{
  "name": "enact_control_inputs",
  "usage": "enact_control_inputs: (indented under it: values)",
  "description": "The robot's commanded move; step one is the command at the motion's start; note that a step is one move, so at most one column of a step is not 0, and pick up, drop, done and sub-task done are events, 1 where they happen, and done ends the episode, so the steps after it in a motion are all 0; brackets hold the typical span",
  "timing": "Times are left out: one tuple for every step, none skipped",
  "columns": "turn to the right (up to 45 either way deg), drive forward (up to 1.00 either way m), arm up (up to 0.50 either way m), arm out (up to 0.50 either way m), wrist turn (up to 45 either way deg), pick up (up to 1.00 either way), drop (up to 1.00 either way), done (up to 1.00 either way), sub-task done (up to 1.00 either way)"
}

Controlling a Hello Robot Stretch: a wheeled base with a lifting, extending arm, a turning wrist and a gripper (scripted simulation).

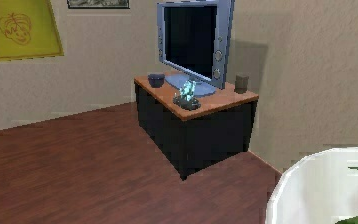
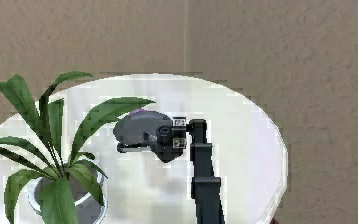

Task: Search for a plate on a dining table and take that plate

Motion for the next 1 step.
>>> enact_control_inputs:
  values:
    - [0.0,0.0,0.0,0.0,0.0,0.0,0.0,1.0,0.0]
